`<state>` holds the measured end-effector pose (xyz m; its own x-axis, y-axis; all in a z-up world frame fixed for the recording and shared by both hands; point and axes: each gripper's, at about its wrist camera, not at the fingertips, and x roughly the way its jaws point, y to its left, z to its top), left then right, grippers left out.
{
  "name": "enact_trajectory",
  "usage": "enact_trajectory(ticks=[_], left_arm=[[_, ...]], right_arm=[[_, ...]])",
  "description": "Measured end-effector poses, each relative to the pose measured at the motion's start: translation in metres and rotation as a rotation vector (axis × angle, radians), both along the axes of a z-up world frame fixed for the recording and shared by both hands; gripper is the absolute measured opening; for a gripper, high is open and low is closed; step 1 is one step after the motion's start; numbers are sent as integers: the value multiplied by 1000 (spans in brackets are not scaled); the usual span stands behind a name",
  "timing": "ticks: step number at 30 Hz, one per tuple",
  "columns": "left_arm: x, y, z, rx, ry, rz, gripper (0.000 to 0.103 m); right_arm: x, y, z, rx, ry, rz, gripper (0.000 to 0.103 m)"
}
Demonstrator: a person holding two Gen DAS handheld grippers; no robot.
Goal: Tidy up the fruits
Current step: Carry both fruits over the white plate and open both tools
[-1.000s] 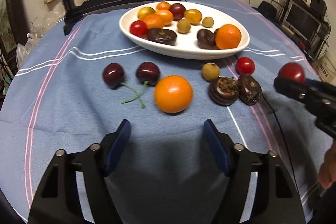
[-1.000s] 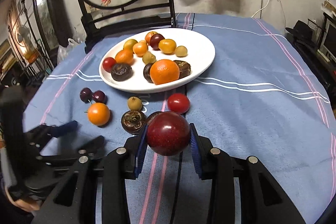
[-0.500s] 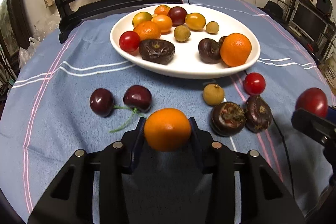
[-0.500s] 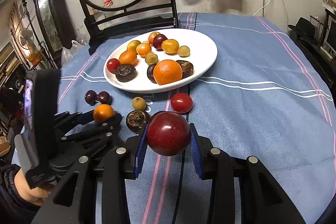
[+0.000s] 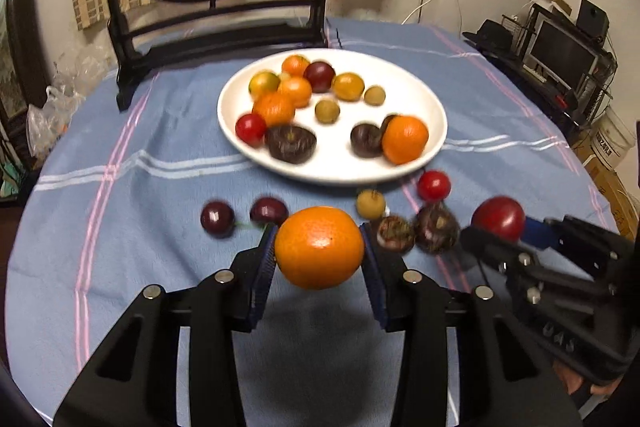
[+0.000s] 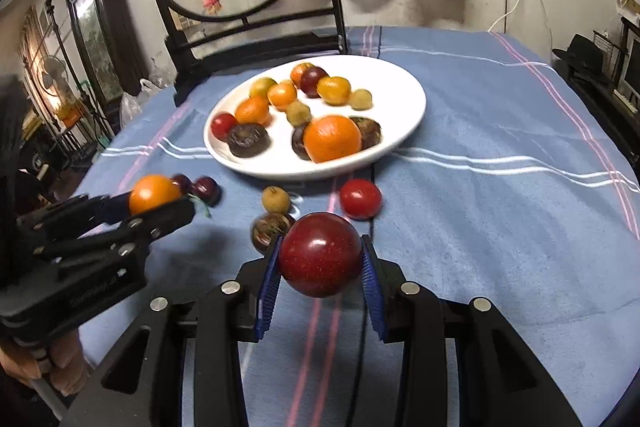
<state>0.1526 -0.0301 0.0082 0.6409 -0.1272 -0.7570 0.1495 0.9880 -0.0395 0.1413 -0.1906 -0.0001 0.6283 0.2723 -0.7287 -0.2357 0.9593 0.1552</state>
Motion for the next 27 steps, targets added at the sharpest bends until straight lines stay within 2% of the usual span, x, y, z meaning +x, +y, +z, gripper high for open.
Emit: enact_trajectory(ticks=[4, 8, 10, 13, 16, 19, 21, 23, 24, 27], left_arm=[[28, 0, 20, 2, -39, -2, 40], [68, 5, 21, 4, -28, 45, 40], [86, 11, 14, -11, -13, 97, 40], [106, 13, 3, -41, 30, 101, 40], [123, 3, -6, 13, 36, 88, 40], [131, -1, -7, 24, 19, 84, 40], [135, -4, -6, 34, 5, 95, 44], [135, -1, -4, 38, 0, 121, 66], [133, 2, -2, 34, -6, 128, 69], [113, 11, 9, 26, -53, 133, 73]], right_arm=[[12, 10, 27, -33, -74, 57, 38], [49, 15, 35, -86, -127, 50, 39], [74, 16, 31, -70, -112, 45, 39], [102, 19, 24, -30, -82, 63, 39], [122, 20, 16, 2, -50, 65, 39], [135, 18, 9, 16, -41, 43, 41], [138, 17, 9, 11, -57, 26, 44], [137, 11, 10, 32, -68, 9, 50], [135, 7, 11, 53, -74, 6, 58], [122, -5, 15, 91, -82, 0, 60]])
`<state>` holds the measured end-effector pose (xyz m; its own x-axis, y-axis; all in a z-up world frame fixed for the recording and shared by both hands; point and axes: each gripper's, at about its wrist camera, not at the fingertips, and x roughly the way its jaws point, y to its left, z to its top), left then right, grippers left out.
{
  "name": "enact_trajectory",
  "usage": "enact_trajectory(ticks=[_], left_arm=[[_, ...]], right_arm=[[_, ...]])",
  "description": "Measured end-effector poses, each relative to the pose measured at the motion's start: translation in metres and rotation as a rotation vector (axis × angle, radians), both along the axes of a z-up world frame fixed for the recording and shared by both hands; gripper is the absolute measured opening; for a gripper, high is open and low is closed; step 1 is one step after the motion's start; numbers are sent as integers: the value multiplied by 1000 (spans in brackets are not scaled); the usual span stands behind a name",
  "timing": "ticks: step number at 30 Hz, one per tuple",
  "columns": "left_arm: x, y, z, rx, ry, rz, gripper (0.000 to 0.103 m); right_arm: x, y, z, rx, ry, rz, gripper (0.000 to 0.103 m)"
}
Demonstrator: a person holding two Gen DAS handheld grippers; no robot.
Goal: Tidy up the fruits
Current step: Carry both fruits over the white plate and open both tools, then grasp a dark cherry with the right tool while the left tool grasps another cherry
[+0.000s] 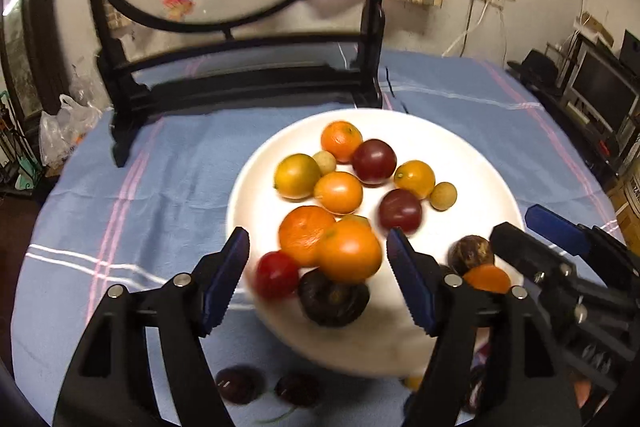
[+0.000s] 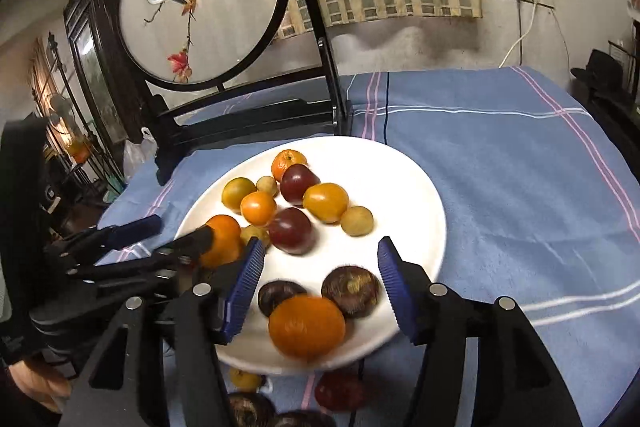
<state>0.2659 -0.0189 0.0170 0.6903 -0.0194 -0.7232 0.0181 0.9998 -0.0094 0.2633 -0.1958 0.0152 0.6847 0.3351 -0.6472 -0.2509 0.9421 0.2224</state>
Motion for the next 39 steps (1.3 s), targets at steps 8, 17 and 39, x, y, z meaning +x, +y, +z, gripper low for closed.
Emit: enact_trajectory(ticks=[8, 17, 39], left_arm=[[-59, 37, -3, -4, -10, 47, 79], [-98, 77, -22, -12, 20, 120, 82], [-91, 129, -43, -100, 131, 293, 83]], right_arm=[[-60, 15, 7, -66, -27, 91, 60], [-121, 56, -10, -148, -9, 194, 60], [-61, 158, -43, -292, 88, 202, 28]])
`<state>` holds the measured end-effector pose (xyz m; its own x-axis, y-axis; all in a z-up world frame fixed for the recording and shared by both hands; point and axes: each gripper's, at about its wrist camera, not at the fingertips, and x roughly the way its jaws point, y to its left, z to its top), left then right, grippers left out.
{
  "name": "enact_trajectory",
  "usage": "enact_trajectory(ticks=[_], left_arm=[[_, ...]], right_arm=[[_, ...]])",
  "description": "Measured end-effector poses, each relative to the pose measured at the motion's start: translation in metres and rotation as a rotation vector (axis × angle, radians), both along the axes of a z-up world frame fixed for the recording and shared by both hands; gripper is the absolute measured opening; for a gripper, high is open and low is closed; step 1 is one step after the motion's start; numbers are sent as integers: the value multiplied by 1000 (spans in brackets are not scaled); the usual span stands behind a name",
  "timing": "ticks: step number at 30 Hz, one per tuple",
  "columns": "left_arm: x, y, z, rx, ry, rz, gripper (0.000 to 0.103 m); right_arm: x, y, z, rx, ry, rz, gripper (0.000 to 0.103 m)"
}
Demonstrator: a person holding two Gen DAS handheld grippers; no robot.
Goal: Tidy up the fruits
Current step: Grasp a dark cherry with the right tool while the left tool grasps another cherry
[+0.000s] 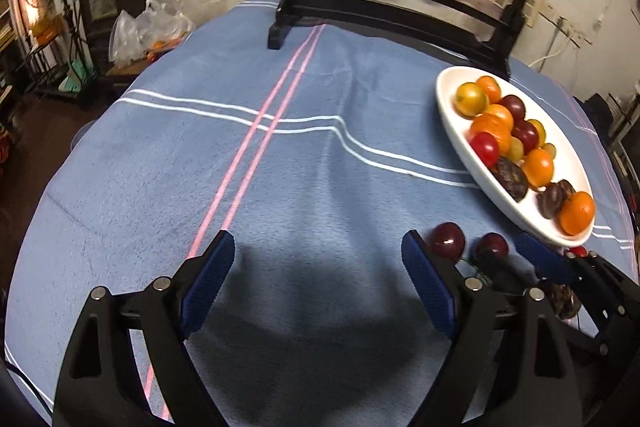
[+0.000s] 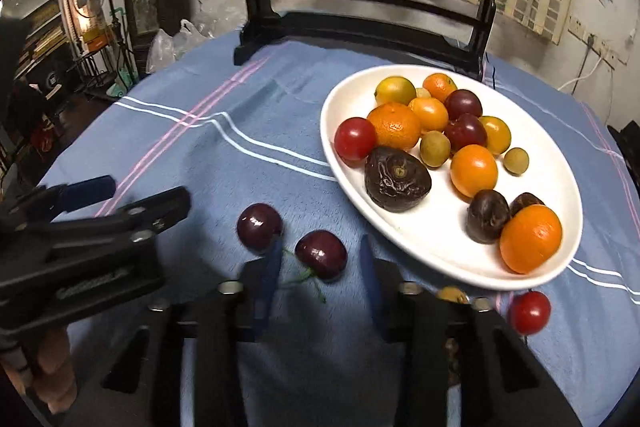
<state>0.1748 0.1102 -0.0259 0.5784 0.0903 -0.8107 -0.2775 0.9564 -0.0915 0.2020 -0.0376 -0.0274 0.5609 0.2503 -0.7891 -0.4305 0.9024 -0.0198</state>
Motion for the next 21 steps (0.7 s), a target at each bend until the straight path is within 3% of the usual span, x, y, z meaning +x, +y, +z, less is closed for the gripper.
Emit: enact_trajectory(ticks=[6, 14, 17, 21], left_arm=[[0, -4, -1, -9, -7, -19, 83], [-5, -23, 4, -32, -68, -105, 83], [-4, -39, 1, -7, -82, -156, 83], [4, -49, -8, -50, -46, -201, 83]], right_arm=[[1, -7, -2, 32, 18, -4, 27], [-41, -59, 33, 138, -62, 7, 28], [-52, -81, 38, 168, -72, -4, 28], [-54, -102, 37, 193, -72, -22, 28]])
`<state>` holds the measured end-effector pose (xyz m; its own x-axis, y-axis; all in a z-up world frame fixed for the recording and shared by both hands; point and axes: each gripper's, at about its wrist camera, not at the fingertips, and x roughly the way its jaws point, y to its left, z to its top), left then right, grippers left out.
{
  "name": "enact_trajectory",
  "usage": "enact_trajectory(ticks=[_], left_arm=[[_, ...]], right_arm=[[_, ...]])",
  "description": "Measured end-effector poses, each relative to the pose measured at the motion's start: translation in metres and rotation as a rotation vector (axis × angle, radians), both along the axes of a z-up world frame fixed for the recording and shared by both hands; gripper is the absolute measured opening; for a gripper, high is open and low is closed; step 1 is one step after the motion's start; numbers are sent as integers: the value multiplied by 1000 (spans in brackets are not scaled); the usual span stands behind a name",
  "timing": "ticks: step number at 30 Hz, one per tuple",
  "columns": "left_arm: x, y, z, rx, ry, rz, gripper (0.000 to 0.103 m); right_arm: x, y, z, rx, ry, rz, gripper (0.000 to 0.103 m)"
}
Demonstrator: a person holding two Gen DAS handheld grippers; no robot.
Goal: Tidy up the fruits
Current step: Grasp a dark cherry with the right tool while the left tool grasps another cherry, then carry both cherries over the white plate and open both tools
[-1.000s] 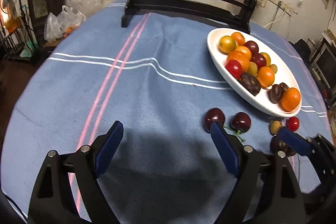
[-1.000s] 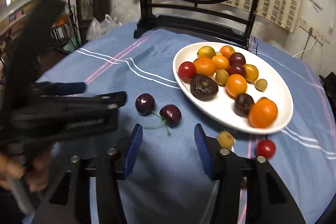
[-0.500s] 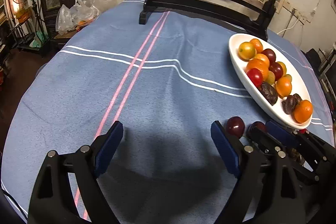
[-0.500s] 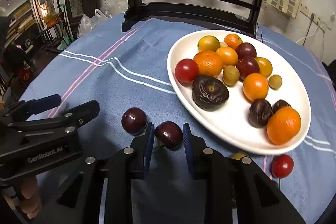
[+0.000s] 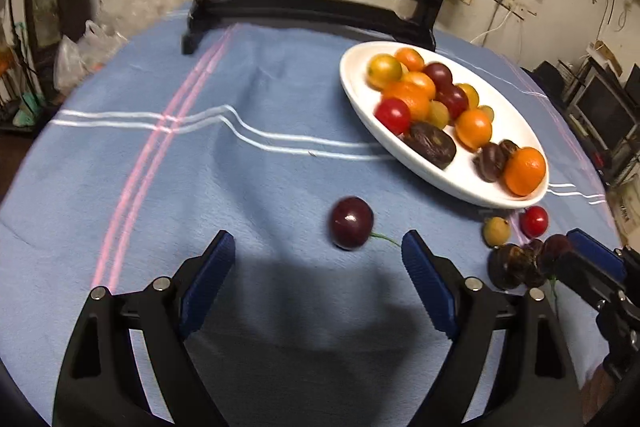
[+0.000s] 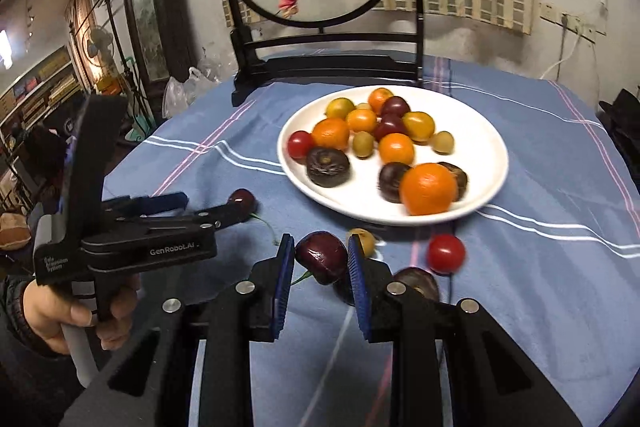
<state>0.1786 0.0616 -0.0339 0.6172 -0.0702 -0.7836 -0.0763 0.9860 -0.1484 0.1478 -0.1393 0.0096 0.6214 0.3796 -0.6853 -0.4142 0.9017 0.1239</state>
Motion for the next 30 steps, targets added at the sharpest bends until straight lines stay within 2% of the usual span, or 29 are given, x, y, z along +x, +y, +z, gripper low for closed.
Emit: enact_trajectory(ticks=[3, 6, 7, 8, 9, 10, 11, 13, 17, 22, 27, 30], left_arm=[[6, 0, -3, 14, 7, 24, 83], [12, -7, -5, 28, 8, 23, 82], [16, -13, -6, 43, 12, 13, 77], [20, -18, -9, 57, 20, 3, 66], [22, -22, -13, 78, 36, -1, 60], [22, -25, -15, 121, 27, 3, 52], [21, -28, -15, 131, 15, -3, 37], [18, -28, -12, 115, 8, -13, 27], [8, -25, -2, 97, 1, -9, 27], [1, -39, 24, 78, -38, -55, 27], [23, -63, 49, 63, -79, -106, 27], [48, -72, 50, 40, -70, -101, 27]], right_arm=[[1, -11, 2, 51, 11, 2, 28], [0, -13, 4, 62, 0, 18, 28], [-1, -13, 5, 61, -1, 22, 28], [-1, -13, 5, 64, -2, 23, 28], [-1, -15, 6, 72, -2, 20, 28], [0, -17, 6, 79, 0, 18, 28], [0, -17, 6, 81, 2, 16, 28], [1, -18, 5, 81, 4, 8, 28], [1, -20, 6, 89, 0, -3, 28], [6, -27, 14, 94, -31, -68, 28], [31, -33, 30, 69, -70, -101, 28], [54, -38, 33, 53, -83, -127, 28]])
